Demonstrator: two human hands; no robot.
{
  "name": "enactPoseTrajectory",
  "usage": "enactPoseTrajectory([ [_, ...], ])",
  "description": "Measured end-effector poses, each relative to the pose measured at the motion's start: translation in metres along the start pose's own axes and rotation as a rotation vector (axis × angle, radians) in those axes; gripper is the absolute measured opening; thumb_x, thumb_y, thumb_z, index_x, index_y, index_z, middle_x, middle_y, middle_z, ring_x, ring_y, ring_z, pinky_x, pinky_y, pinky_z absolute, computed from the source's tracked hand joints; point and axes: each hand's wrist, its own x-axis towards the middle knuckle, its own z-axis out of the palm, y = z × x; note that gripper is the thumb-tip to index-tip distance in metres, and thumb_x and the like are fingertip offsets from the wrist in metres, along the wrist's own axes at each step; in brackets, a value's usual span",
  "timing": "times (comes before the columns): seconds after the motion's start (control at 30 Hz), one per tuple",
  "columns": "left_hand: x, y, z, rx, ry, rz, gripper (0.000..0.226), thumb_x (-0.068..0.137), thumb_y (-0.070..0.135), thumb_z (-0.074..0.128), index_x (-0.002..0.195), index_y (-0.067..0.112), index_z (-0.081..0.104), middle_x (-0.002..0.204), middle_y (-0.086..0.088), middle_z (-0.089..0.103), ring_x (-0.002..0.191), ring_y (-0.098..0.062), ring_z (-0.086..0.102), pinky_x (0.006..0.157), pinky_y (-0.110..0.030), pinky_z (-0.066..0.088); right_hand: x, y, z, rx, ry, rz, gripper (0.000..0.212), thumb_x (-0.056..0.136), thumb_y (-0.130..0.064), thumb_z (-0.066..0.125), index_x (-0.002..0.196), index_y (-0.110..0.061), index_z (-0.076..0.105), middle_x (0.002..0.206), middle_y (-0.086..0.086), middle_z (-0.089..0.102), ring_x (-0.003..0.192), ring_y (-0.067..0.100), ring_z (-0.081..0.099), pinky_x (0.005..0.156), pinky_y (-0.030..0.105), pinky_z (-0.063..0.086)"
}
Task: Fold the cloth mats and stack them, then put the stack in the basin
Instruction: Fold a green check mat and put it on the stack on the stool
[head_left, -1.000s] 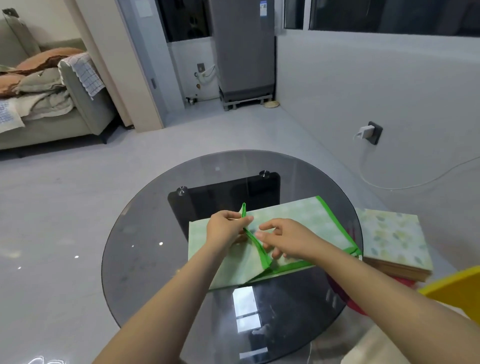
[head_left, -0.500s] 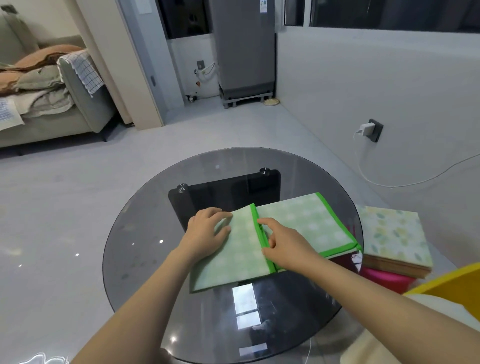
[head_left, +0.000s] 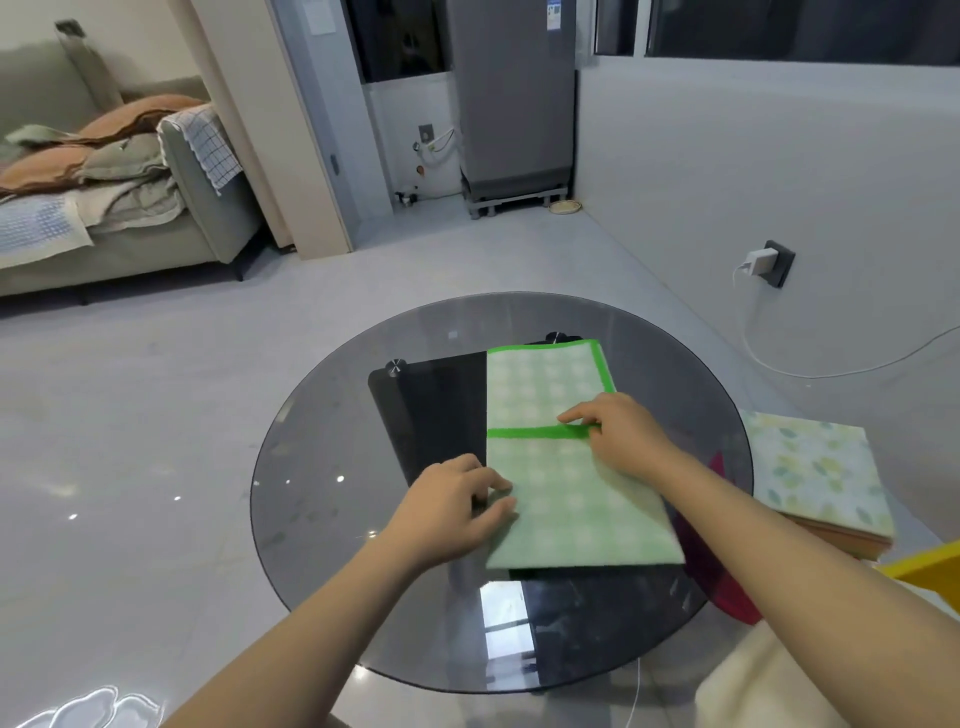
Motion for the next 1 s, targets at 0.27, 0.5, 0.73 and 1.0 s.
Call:
enactPoseTrajectory([
  [0.27, 0.011, 0.032, 0.022, 0.058, 0.172, -0.042, 0.057, 0.082, 0.047, 0.026, 0.092, 0.008, 0.067, 0.105, -0.008, 0.057, 0.099, -0.028, 0.052, 0.082, -0.036, 0.047, -0.041, -0.026, 0.012, -0.236, 0.098, -0.108, 0.044, 0.092, -0.012, 0.038, 0.135, -0.021, 0.049, 0.138, 0.001, 0.049, 0.131, 0.020, 0.040, 0.107, 0.031, 0.024],
  [0.5, 0.019, 0.049, 0.049, 0.153, -0.133, -0.164, 0.089, 0.074, 0.055, -0.011, 0.151, 0.010, 0.000, 0.158, -0.015, -0.010, 0.145, -0.027, -0.013, 0.114, -0.037, -0.014, -0.080, -0.025, 0.035, -0.337, -0.110, -0.094, 0.094, 0.064, -0.048, -0.022, 0.151, -0.019, -0.001, 0.159, -0.003, -0.006, 0.145, 0.011, -0.009, 0.113, 0.028, -0.013],
  [0.73, 0.017, 0.049, 0.047, 0.149, -0.162, -0.222, 0.069, 0.090, 0.051, 0.010, 0.151, 0.021, 0.000, 0.157, -0.017, -0.014, 0.144, -0.029, -0.017, 0.117, -0.040, -0.012, -0.076, 0.005, 0.018, -0.328, -0.081, 0.113, 0.062, 0.097, -0.044, 0.006, 0.150, -0.015, -0.002, 0.159, 0.001, -0.007, 0.145, 0.012, -0.010, 0.116, 0.033, -0.011],
  [1.0, 0.029, 0.031, 0.016, 0.096, 0.013, -0.173, 0.036, 0.099, 0.031, 0.036, 0.129, 0.026, 0.054, 0.140, 0.002, 0.042, 0.131, -0.018, 0.031, 0.106, -0.029, 0.014, -0.062, 0.003, 0.001, -0.350, -0.041, 0.007, 0.054, 0.099, -0.033, 0.032, 0.143, -0.002, 0.028, 0.155, 0.007, 0.019, 0.144, 0.022, 0.010, 0.117, 0.033, 0.006],
])
